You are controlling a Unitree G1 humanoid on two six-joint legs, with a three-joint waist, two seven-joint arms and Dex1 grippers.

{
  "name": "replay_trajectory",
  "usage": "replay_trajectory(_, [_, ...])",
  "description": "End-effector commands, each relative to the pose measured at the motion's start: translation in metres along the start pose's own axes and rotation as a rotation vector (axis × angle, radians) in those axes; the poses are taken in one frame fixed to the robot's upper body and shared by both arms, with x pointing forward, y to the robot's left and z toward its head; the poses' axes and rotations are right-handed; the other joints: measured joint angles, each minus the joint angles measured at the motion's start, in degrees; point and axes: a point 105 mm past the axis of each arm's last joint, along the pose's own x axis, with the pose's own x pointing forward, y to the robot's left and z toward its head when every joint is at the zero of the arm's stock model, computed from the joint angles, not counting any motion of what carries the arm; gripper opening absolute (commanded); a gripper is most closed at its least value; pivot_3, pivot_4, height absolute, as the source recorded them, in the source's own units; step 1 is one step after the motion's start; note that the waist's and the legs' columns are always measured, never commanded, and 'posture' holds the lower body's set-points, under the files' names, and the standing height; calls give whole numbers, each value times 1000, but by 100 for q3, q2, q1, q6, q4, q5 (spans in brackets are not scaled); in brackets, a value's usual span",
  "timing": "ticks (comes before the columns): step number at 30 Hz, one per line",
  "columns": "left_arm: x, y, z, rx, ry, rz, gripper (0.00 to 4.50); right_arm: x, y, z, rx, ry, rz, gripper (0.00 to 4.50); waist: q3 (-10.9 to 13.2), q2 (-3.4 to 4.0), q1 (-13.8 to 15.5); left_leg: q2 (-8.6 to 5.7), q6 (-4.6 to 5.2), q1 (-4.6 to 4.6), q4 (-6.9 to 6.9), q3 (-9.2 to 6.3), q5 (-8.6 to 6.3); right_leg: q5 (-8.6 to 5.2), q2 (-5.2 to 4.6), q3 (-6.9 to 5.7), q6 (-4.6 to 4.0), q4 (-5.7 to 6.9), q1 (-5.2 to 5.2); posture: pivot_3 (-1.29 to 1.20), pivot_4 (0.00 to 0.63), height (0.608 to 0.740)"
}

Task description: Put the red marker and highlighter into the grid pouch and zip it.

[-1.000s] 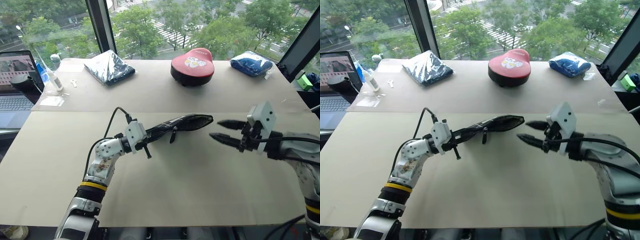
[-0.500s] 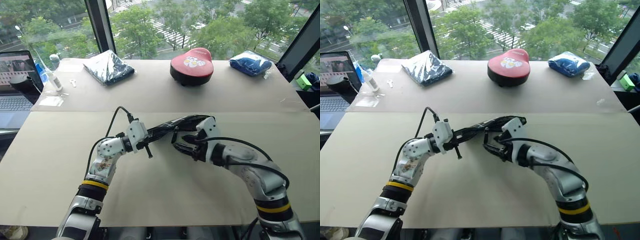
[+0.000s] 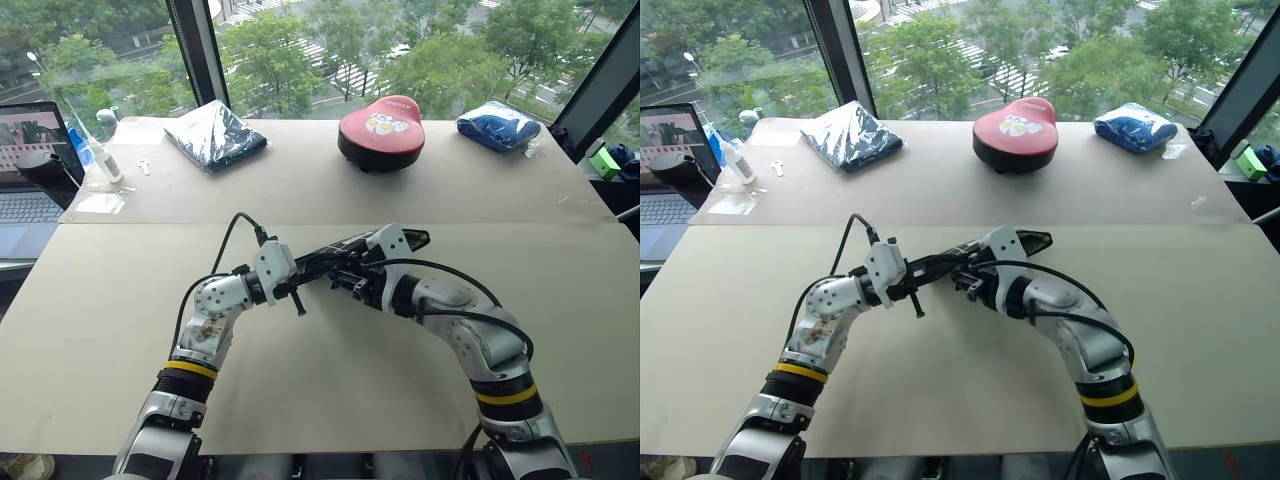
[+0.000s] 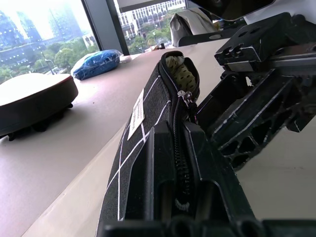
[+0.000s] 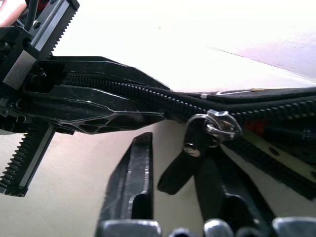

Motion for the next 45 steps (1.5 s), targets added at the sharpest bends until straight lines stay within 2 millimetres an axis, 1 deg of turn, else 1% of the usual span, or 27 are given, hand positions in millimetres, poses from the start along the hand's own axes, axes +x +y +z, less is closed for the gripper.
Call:
replay_trajectory(1, [2, 3, 11, 36, -34, 9, 0, -13, 0, 16, -35, -74, 11, 23, 0, 0, -2, 0, 0, 0, 0, 0, 0, 0, 0, 0, 0, 0, 0, 0, 150, 740])
replay_trajectory(7, [3, 2, 12, 36, -38, 9, 0, -22, -1, 17, -21, -88, 22, 23, 0, 0, -5, 2, 4, 0, -1, 0, -3, 0, 2, 1, 0, 0, 0, 0, 150, 740])
replay_trajectory(8, [4, 2, 12, 37, -39, 9, 0, -25, -4, 15, -28, -77, 6, 23, 0, 0, -4, 2, 5, 0, 0, 0, -3, 0, 2, 1, 0, -1, 1, 0, 150, 740])
replay_trajectory(9, [4, 2, 12, 38, -40, 10, 0, -31, -12, 11, -40, -57, -29, 23, 0, 0, 1, 2, 8, 0, 0, 0, -4, 0, 2, 1, 0, -1, 1, 0, 150, 740])
replay_trajectory(10, [4, 2, 12, 38, -40, 12, 0, -41, -33, 5, -56, -22, -118, 23, 0, 0, 15, 1, 9, 0, 0, 0, -5, 0, 2, 1, 0, -1, 1, 0, 150, 740])
replay_trajectory(12, [3, 3, 13, 39, -40, 13, 0, -59, -61, 0, -71, 18, -235, 23, 0, 0, 38, -3, 11, 0, 1, -1, -6, 0, -1, 0, 1, -3, 4, 0, 150, 740])
replay_trajectory(15, [1, 2, 11, 35, -34, 13, 0, -86, -84, 5, -97, 38, -296, 23, 0, 0, 39, -6, 11, -1, 3, 5, -6, 0, -4, 4, 2, -6, 6, 0, 150, 740])
replay_trajectory(17, [1, 3, 9, 33, -31, 13, 0, -99, -92, 9, -110, 46, -320, 23, 0, 0, 19, -1, 20, 0, 1, 6, -11, 0, -2, 3, 1, -6, 5, 0, 150, 740])
replay_trajectory(20, [3, 2, 10, 30, -37, 14, 0, -111, -101, 11, -124, 56, -354, 23, 0, 0, -7, 8, 27, 2, -5, 6, -16, 0, 4, 4, 1, -5, 5, 0, 150, 740])
replay_trajectory(22, [4, 2, 11, 27, -43, 12, 0, -114, -103, 11, -112, 56, -361, 23, 0, 0, -7, 11, 28, 3, -5, 7, -16, 0, 6, 5, 1, -6, 5, 0, 150, 740])
replay_trajectory(25, [7, -1, 10, 24, -47, -2, 0, -106, -90, 6, -106, 65, -307, 23, 0, -1, 1, 11, 29, 2, -4, 7, -17, 0, 5, 6, 1, -6, 6, 0, 150, 740])
replay_trajectory(27, [7, -2, 10, 24, -50, -8, 0, -101, -87, 5, -103, 55, -306, 23, 0, -1, 6, 10, 30, 2, -4, 6, -17, 0, 4, 6, 1, -7, 6, 0, 150, 740])
replay_trajectory(29, [9, -4, 11, 23, -57, -23, 0, -97, -82, 10, -63, 7, -271, 676, 0, -1, 5, 10, 30, 1, -3, 6, -17, 0, 4, 7, 1, -7, 6, 0, 150, 740])
replay_trajectory(32, [11, -7, 13, 28, -69, -54, 0, -99, -72, 10, -53, 18, -214, 1585, 0, -1, 11, 10, 30, 1, -3, 6, -17, 0, 3, 7, 1, -6, 6, 0, 150, 740])
replay_trajectory(33, [12, -8, 14, 30, -75, -67, 0, -104, -66, 8, -25, 31, -175, 1875, 0, 0, 20, 9, 30, 1, -3, 5, -17, 0, 3, 7, 1, -7, 6, 0, 150, 740])
replay_trajectory(34, [12, -9, 14, 31, -80, -75, 0, -107, -62, 6, -5, 39, -146, 2289, 0, -1, 35, 9, 31, 0, -2, 5, -17, 0, 3, 7, 1, -7, 6, 0, 150, 740])
replay_trajectory(35, [12, -10, 15, 39, -82, -87, 0, -114, -50, 4, 39, 53, -72, 2592, 0, -1, 44, 9, 31, -2, -2, 1, -18, 0, 2, 5, 1, -8, 6, 0, 150, 740])
replay_trajectory(36, [12, -10, 15, 44, -82, -94, 0, -119, -42, 2, 68, 63, -19, 3024, 0, 0, 63, 9, 32, -2, -2, 0, -19, 0, 2, 3, 1, -10, 7, 0, 150, 740])
replay_trajectory(37, [11, -10, 17, 54, -84, -105, 0, -128, -35, 1, 76, 87, 17, 3353, 0, -1, 66, 8, 34, -4, -3, -1, -20, 0, -2, 3, 1, -11, 6, 0, 150, 740])
replay_trajectory(38, [9, -9, 18, 61, -86, -111, 0, -136, -34, 0, 62, 110, 5, 3353, 0, 0, 77, 10, 36, -3, -2, -1, -21, 0, 0, 3, 1, -12, 7, 0, 150, 740])
replay_trajectory(40, [5, -6, 19, 65, -89, -120, 0, -155, -40, -2, 21, 155, -53, 3353, 0, 0, 98, 9, 38, -6, -2, -1, -22, 0, -4, 4, 1, -13, 6, 0, 150, 740])
replay_trajectory(41, [2, -7, 18, 72, -80, -139, 0, -168, -46, -7, -23, 182, -110, 3353, 0, -1, 96, 10, 39, -5, -1, -1, -23, 0, -4, 3, 1, -13, 7, 0, 150, 740])
replay_trajectory(44, [-3, -11, 13, 82, -63, -200, 0, -195, -52, -18, -46, 224, -174, 3353, -1, -3, 146, 13, 41, 5, 2, 1, -24, -2, -2, 1, 4, -15, 20, 0, 150, 740])
replay_trajectory(45, [-3, -13, 12, 81, -60, -225, 415, -202, -55, -20, -42, 225, -199, 3394, -1, -3, 153, 18, 40, 6, 3, 1, -24, -2, 4, 0, 3, -19, 24, 0, 150, 740])
